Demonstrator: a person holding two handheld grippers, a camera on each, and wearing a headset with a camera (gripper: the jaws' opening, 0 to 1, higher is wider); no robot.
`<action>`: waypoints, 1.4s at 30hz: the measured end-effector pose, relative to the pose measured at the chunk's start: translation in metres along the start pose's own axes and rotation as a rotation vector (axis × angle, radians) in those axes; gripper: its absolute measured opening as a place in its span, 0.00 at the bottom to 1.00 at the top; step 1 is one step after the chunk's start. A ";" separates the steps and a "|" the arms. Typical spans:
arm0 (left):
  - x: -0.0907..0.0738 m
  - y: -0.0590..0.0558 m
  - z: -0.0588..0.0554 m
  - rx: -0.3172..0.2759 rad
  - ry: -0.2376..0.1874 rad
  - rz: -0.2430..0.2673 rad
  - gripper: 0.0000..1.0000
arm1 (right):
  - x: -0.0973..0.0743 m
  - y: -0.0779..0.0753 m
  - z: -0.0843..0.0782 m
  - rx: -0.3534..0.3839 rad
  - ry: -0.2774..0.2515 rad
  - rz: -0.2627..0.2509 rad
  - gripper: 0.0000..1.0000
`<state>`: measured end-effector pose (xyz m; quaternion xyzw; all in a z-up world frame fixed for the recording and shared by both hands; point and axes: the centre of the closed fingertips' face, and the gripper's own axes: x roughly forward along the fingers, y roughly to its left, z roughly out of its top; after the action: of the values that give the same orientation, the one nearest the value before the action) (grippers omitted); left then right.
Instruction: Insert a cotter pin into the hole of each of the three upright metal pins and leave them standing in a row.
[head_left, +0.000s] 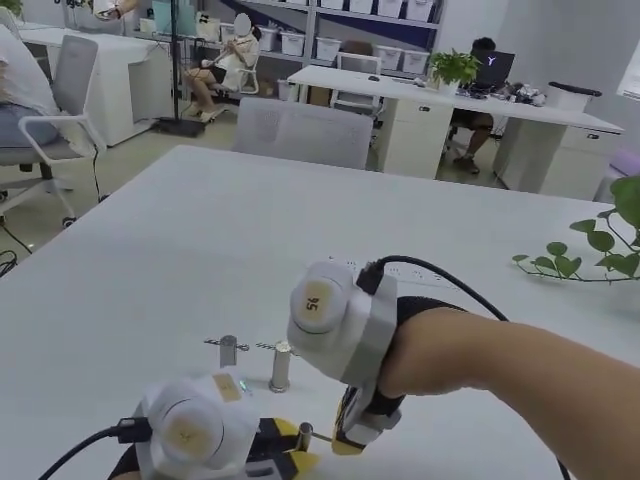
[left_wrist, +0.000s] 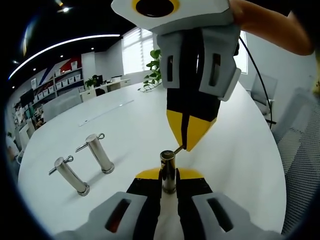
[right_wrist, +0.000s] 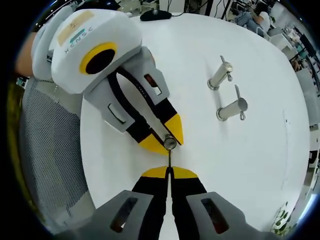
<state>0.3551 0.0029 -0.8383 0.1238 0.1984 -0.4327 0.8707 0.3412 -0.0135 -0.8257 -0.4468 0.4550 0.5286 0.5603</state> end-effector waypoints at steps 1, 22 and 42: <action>0.000 -0.002 0.001 -0.016 -0.008 -0.011 0.11 | 0.000 -0.001 0.000 -0.003 -0.002 -0.003 0.01; 0.000 -0.002 -0.003 0.027 0.002 -0.028 0.07 | -0.001 0.000 0.000 -0.124 0.040 -0.021 0.01; 0.000 -0.005 -0.003 0.039 0.004 -0.036 0.07 | 0.000 0.002 0.016 -0.167 -0.012 -0.017 0.02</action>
<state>0.3509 0.0012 -0.8409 0.1380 0.1941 -0.4518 0.8597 0.3397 0.0023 -0.8226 -0.4925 0.4019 0.5629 0.5282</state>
